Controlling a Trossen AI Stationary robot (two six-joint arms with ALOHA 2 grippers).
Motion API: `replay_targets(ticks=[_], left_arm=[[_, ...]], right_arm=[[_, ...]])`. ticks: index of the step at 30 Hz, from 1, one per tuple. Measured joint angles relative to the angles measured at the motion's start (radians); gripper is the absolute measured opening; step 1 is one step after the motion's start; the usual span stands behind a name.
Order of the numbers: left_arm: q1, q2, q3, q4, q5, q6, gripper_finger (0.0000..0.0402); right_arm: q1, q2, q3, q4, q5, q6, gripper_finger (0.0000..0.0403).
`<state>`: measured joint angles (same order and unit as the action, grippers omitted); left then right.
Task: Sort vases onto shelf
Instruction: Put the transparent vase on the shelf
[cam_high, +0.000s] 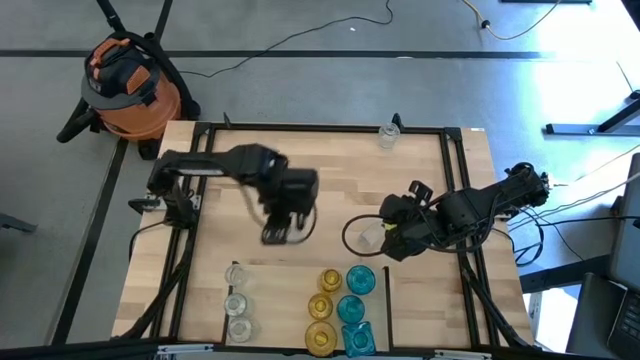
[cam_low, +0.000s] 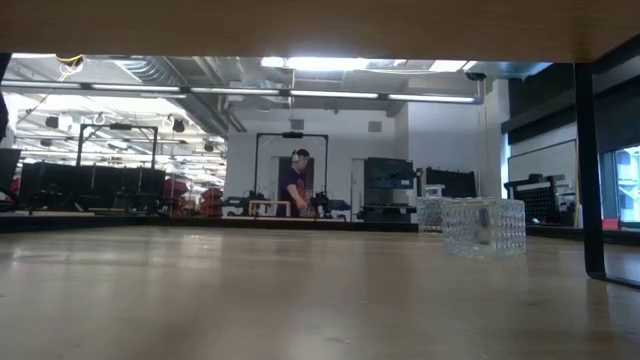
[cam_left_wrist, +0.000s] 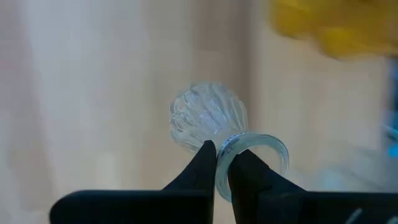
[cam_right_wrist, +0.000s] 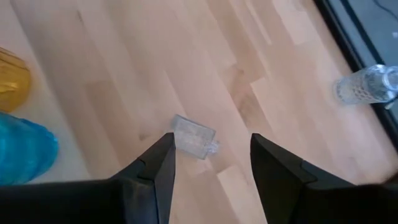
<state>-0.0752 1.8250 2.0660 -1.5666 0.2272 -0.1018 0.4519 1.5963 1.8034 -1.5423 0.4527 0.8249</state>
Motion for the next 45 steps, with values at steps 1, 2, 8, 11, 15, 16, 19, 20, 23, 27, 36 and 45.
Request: replay_targets(ticks=[1, 2, 8, 11, 15, 16, 19, 20, 23, 27, 36, 45], left_arm=[[-0.029, -0.005, 0.010, -0.007, 0.009, -0.026, 0.0014], [-0.057, -0.010, 0.019, -0.012, 0.014, -0.054, 0.0014], [-0.195, -0.003, 0.063, -0.001, 0.034, -0.236, 0.0014], [-0.234, -0.007, 0.065, -0.008, 0.042, -0.327, 0.0014], [-0.279, -0.006, 0.077, 0.014, 0.053, -0.404, 0.0014], [-0.289, -0.007, 0.079, 0.038, 0.057, -0.418, 0.0014], [-0.313, -0.005, 0.080, 0.101, 0.067, -0.461, 0.0014], [-0.318, -0.004, 0.080, 0.110, 0.061, -0.470, 0.0014], [-0.336, -0.005, 0.080, 0.152, 0.045, -0.474, 0.0014], [-0.367, -0.005, 0.080, 0.206, 0.046, -0.465, 0.0014], [-0.407, 0.035, 0.080, 0.198, 0.039, -0.422, 0.0014], [-0.405, 0.117, 0.079, 0.134, 0.079, -0.366, 0.0018]], right_arm=[[0.000, 0.000, 0.000, -0.010, 0.005, 0.000, 0.0167], [0.000, 0.000, 0.000, -0.019, 0.010, -0.002, 0.0167], [0.000, 0.000, 0.000, -0.030, 0.019, -0.032, 0.0167], [0.000, 0.000, 0.000, -0.030, 0.035, -0.050, 0.0167], [0.000, 0.000, 0.000, -0.029, 0.071, -0.056, 0.0167], [0.000, 0.000, 0.000, -0.029, 0.077, -0.056, 0.0167], [0.000, 0.000, 0.000, -0.029, 0.079, -0.062, 0.0167], [0.000, 0.000, 0.000, -0.029, 0.079, -0.065, 0.0167], [0.000, 0.000, 0.000, -0.029, 0.079, -0.065, 0.0167], [0.000, 0.000, 0.000, -0.029, 0.079, -0.065, 0.0167], [0.000, 0.000, 0.000, -0.029, 0.088, -0.070, 0.0167], [0.000, 0.000, 0.000, -0.028, 0.089, -0.069, 0.0167]])
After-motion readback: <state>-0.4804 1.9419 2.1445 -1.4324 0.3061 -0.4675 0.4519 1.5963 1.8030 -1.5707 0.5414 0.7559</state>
